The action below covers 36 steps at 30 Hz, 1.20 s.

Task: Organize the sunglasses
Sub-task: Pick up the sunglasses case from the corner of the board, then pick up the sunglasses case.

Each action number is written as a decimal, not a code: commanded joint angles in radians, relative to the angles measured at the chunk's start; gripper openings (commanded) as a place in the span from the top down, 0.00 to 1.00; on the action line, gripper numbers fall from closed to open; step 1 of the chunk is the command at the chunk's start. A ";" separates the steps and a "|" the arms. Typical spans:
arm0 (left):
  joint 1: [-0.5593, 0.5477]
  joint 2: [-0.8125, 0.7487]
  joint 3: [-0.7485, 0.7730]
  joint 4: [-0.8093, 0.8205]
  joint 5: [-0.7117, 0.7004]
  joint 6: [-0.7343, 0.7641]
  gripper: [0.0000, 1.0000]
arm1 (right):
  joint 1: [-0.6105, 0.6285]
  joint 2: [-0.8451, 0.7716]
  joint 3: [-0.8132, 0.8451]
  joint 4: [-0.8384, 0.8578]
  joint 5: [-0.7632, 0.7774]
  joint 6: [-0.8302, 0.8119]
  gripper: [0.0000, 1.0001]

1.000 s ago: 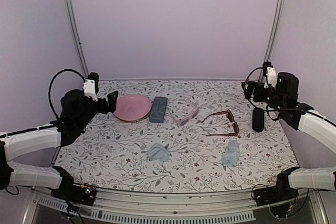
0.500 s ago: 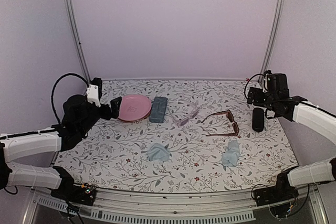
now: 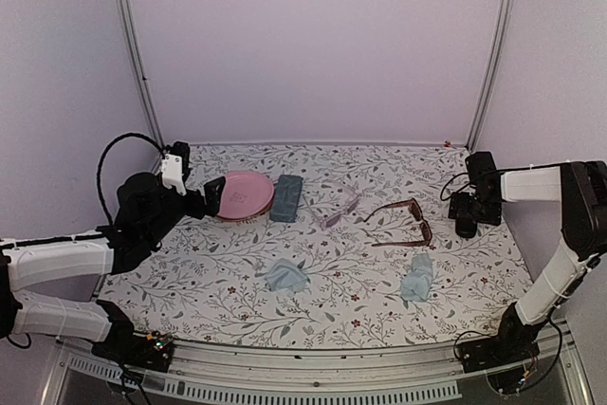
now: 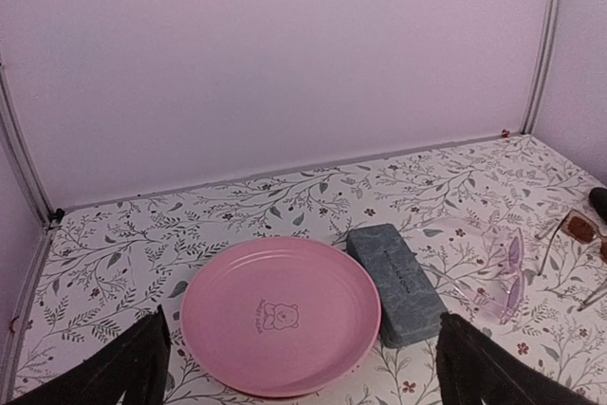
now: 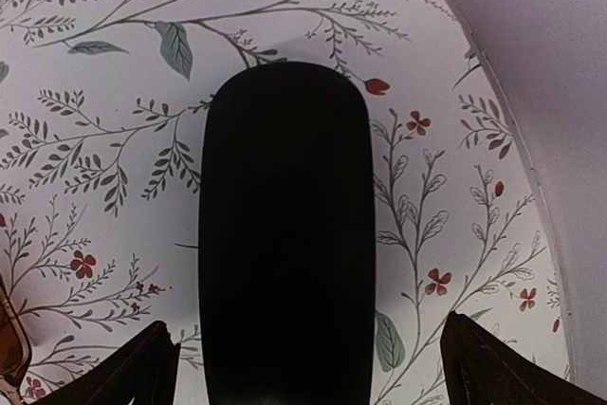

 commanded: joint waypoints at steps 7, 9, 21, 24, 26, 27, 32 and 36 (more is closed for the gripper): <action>-0.027 0.025 -0.018 0.042 0.003 -0.009 0.01 | -0.014 0.137 0.064 0.009 -0.093 -0.020 0.05; -0.028 0.028 -0.018 0.044 0.005 -0.010 0.01 | -0.021 0.144 0.064 0.008 -0.099 -0.026 0.08; -0.037 0.091 -0.013 0.117 0.075 0.037 0.01 | -0.030 0.074 0.097 -0.038 -0.192 -0.073 0.59; -0.038 0.106 0.001 0.127 0.129 0.073 0.01 | -0.025 -0.005 0.096 -0.046 -0.251 -0.090 0.68; -0.038 0.109 0.012 0.129 0.184 0.072 0.01 | -0.001 -0.078 0.104 -0.053 -0.280 -0.114 0.72; -0.037 0.110 0.016 0.132 0.211 0.067 0.01 | 0.017 -0.104 0.111 -0.059 -0.292 -0.133 0.73; -0.038 0.114 0.023 0.176 0.362 0.027 0.01 | 0.146 -0.195 0.179 -0.092 -0.464 -0.195 0.74; -0.043 0.118 0.031 0.211 0.521 0.019 0.01 | 0.266 -0.229 0.230 -0.076 -0.678 -0.253 0.74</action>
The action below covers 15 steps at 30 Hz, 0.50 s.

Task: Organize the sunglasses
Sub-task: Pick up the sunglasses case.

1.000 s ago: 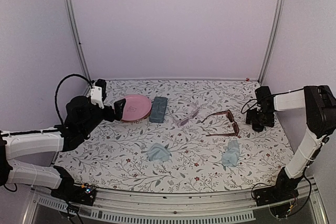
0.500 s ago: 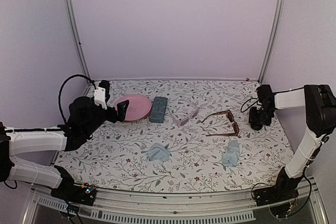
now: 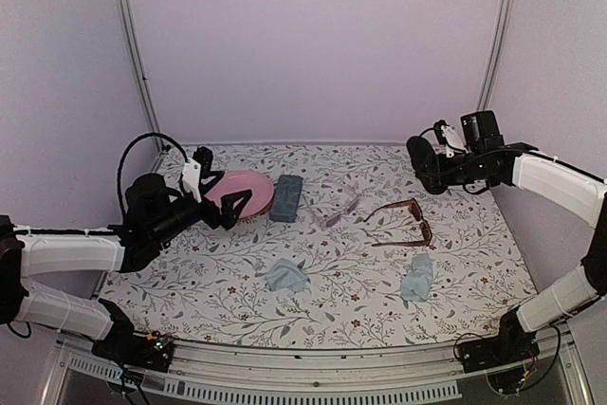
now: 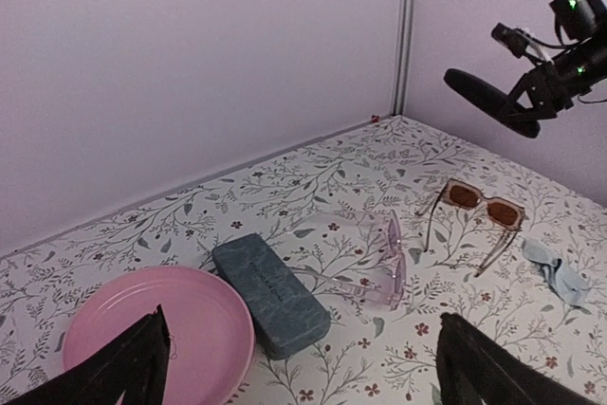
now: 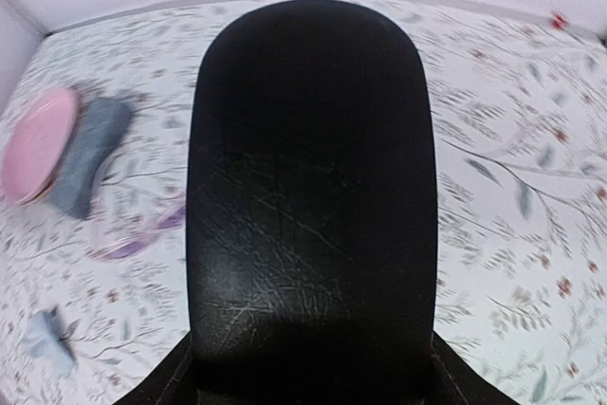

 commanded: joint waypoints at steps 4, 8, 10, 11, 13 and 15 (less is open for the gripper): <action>-0.037 0.002 0.028 0.095 0.327 -0.015 0.01 | 0.235 -0.039 0.091 0.051 -0.396 -0.144 0.74; -0.068 0.009 0.033 0.118 0.420 -0.034 0.02 | 0.334 -0.021 0.113 0.139 -0.558 -0.177 0.74; -0.086 0.023 0.040 0.136 0.441 -0.050 0.02 | 0.372 -0.010 0.118 0.202 -0.631 -0.181 0.74; -0.097 0.034 0.040 0.155 0.445 -0.058 0.02 | 0.388 -0.004 0.119 0.229 -0.664 -0.182 0.74; -0.113 0.056 0.041 0.198 0.453 -0.079 0.02 | 0.417 0.013 0.128 0.267 -0.719 -0.183 0.74; -0.131 0.081 0.052 0.230 0.464 -0.102 0.01 | 0.444 0.032 0.142 0.280 -0.747 -0.186 0.74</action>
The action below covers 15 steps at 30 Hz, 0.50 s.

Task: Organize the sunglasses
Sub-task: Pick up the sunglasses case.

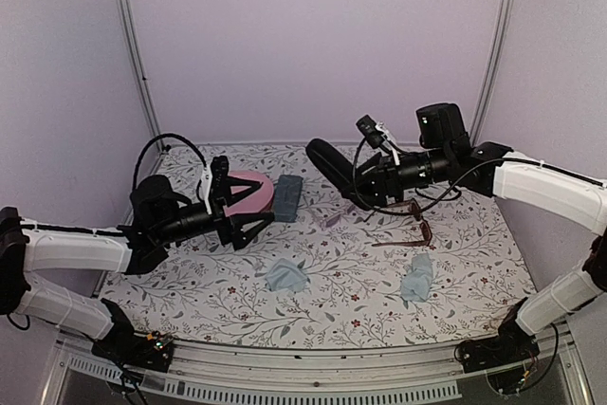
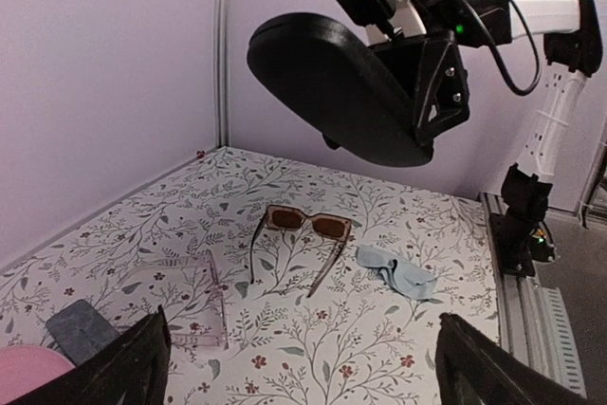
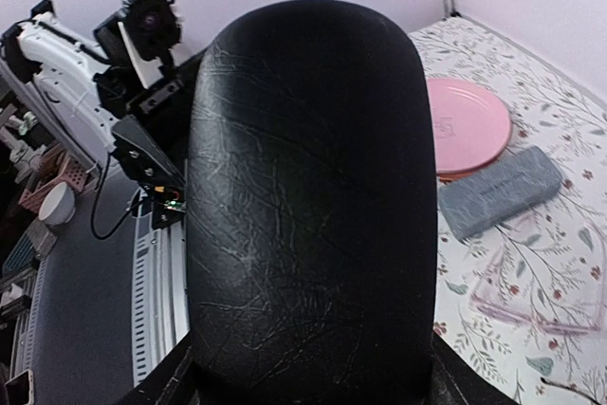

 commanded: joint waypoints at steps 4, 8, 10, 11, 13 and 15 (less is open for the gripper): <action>-0.071 0.091 0.068 0.140 0.084 -0.080 0.01 | 0.097 0.059 0.054 0.117 -0.174 -0.045 0.74; -0.091 0.132 0.095 0.213 0.121 -0.126 0.01 | 0.143 0.079 0.054 0.110 -0.159 -0.055 0.73; -0.094 0.151 0.109 0.237 0.147 -0.154 0.01 | 0.159 0.090 0.054 0.107 -0.149 -0.059 0.73; -0.098 0.161 0.115 0.248 0.157 -0.169 0.01 | 0.166 0.094 0.054 0.108 -0.151 -0.059 0.73; -0.104 0.184 0.123 0.280 0.173 -0.193 0.01 | 0.184 0.103 0.054 0.110 -0.145 -0.059 0.73; -0.108 0.202 0.130 0.304 0.183 -0.219 0.01 | 0.194 0.109 0.054 0.111 -0.135 -0.062 0.73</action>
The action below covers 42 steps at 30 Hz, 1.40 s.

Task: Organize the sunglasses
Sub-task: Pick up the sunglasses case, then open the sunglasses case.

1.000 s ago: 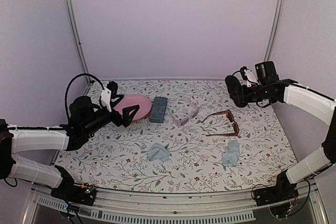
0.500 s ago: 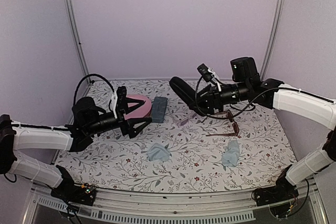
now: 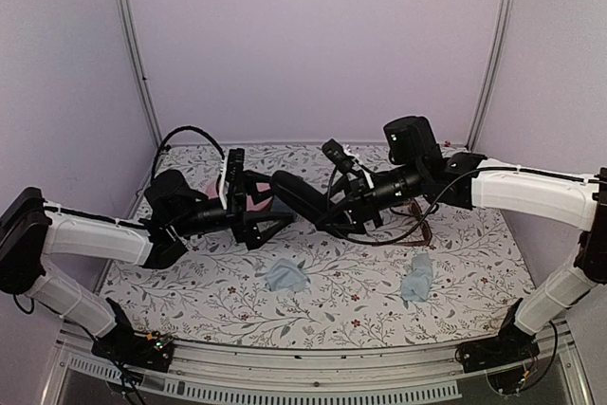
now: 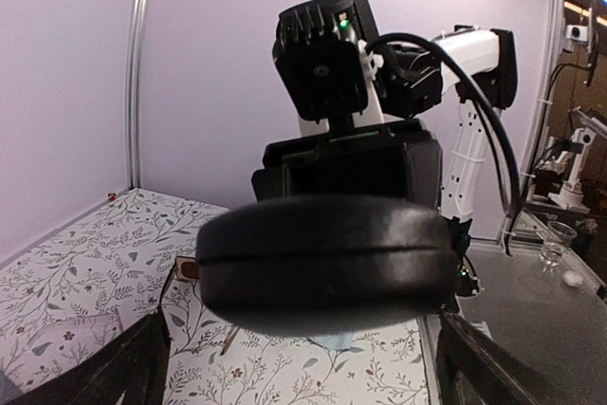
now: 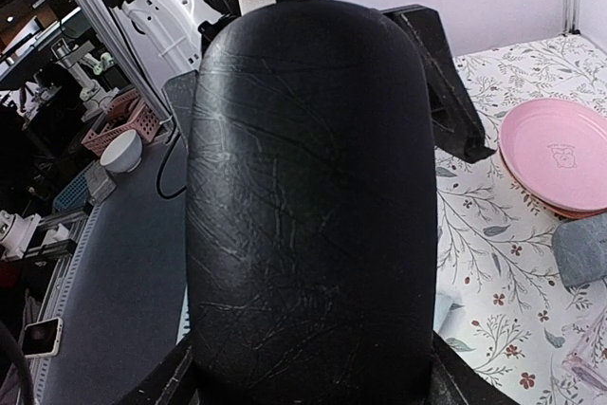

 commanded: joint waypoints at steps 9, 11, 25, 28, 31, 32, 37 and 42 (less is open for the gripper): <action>-0.036 0.075 0.058 0.112 0.059 -0.106 0.07 | 0.029 0.014 0.021 0.056 0.004 -0.016 0.74; -0.036 0.084 0.064 0.113 0.062 -0.107 0.11 | 0.029 0.017 0.016 0.059 0.004 -0.015 0.74; -0.034 0.096 0.082 0.073 0.125 -0.057 0.70 | 0.028 0.032 -0.012 0.120 0.029 0.039 0.59; -0.035 0.084 0.084 0.036 0.138 -0.036 0.86 | 0.027 0.033 -0.009 0.122 0.055 0.057 0.45; -0.035 0.073 0.089 -0.005 0.145 -0.021 1.00 | 0.027 0.032 -0.004 0.117 0.076 0.068 0.31; -0.034 0.069 0.090 -0.015 0.145 -0.019 1.00 | 0.028 0.032 -0.003 0.114 0.081 0.068 0.28; -0.033 0.067 0.104 -0.060 0.149 -0.004 1.00 | 0.028 0.038 0.011 0.102 0.092 0.068 0.25; -0.035 0.083 0.119 -0.070 0.161 -0.002 1.00 | 0.027 0.055 0.015 0.093 0.111 0.068 0.32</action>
